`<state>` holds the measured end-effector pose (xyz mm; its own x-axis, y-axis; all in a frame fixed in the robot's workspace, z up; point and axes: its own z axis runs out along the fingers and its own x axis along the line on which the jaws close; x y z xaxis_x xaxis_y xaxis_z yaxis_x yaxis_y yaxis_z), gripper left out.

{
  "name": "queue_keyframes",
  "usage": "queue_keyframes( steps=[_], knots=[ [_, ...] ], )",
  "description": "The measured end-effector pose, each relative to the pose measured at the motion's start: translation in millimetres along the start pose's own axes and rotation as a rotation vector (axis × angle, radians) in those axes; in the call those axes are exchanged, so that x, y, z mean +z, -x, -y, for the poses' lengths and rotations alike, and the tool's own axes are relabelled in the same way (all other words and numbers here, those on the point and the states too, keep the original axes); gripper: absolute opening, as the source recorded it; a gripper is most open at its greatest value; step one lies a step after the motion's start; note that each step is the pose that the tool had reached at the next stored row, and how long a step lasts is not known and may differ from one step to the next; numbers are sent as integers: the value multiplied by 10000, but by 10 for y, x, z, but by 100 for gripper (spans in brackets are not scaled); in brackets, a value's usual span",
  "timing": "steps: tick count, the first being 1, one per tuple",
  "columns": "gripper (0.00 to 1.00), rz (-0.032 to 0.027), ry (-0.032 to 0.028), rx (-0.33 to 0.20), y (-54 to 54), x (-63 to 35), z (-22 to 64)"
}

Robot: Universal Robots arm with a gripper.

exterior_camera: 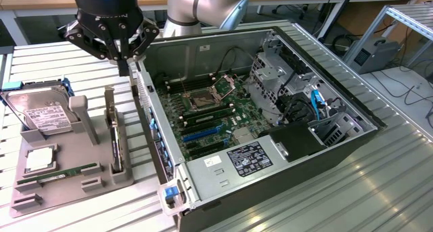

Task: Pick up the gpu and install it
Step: 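Reach for the gpu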

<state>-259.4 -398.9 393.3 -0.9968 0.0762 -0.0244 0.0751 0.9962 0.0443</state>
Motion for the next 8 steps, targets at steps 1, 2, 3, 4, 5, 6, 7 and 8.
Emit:
queue_keyframes(
  steps=[1,2,3,4,5,6,7,8],
  knots=[
    [11,1,0,0,-4,0,0],
    [11,1,0,0,-8,0,1],
    [11,1,1,0,-11,0,1],
    [11,1,0,0,-15,0,1],
    [11,1,0,0,-18,0,1],
    [11,0,0,0,-22,0,2],
    [11,0,0,1,-26,-1,2],
    [11,0,-1,0,-30,-1,2]
  ],
)
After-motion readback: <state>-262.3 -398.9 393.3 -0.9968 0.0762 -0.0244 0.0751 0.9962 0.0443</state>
